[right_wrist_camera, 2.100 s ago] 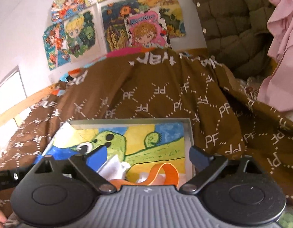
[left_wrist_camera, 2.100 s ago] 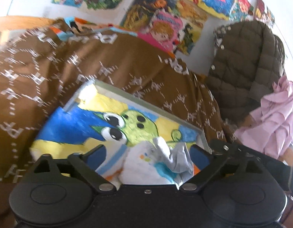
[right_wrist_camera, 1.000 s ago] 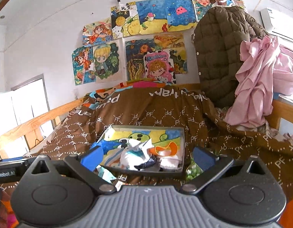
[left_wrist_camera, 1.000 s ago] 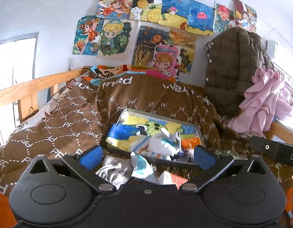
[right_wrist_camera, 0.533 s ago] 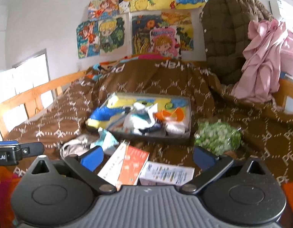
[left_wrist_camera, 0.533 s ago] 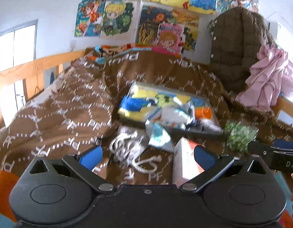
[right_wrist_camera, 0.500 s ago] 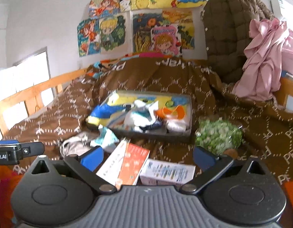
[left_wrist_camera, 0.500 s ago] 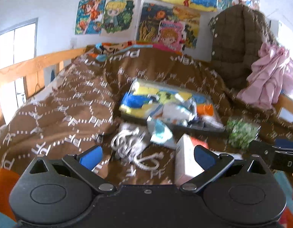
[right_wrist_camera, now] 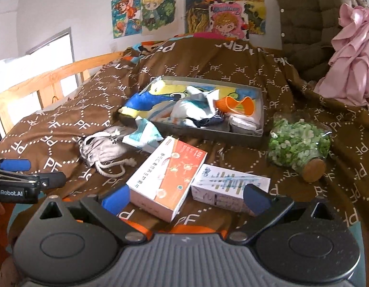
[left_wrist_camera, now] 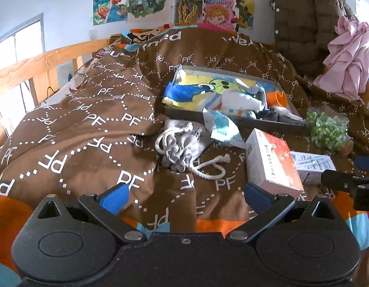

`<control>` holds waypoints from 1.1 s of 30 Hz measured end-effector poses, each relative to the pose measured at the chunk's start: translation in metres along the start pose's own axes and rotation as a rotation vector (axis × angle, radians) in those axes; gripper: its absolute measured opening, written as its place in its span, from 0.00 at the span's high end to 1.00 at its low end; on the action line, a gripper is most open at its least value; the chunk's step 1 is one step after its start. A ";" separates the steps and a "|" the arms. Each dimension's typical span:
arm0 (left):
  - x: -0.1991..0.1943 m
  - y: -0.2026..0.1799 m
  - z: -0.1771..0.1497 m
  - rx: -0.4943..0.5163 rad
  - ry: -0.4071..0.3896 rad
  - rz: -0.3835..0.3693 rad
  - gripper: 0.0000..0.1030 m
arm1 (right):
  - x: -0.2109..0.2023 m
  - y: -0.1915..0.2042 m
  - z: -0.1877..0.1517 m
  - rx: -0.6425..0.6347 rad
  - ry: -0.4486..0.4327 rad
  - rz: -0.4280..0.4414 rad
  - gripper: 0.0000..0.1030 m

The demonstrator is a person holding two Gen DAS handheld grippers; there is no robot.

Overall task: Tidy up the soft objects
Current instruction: 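Move the left tool to the grey drawstring pouch while the right tool approaches the blue-printed white cloth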

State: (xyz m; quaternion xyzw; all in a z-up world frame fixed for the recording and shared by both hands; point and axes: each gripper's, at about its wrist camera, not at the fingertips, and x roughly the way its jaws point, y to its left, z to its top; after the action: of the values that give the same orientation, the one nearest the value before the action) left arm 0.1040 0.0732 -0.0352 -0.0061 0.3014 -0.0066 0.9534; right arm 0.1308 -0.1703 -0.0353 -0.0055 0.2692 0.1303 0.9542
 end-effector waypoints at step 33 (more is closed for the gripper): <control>0.042 0.030 0.031 -0.143 -0.066 -0.005 0.01 | 0.057 0.025 0.039 -0.172 -0.143 0.017 0.00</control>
State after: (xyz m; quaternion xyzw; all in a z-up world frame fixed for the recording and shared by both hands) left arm 0.1564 0.1028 -0.0345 -0.0750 0.2696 0.0129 0.9600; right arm 0.1915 -0.1286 -0.0302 -0.0758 0.1883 0.1613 0.9658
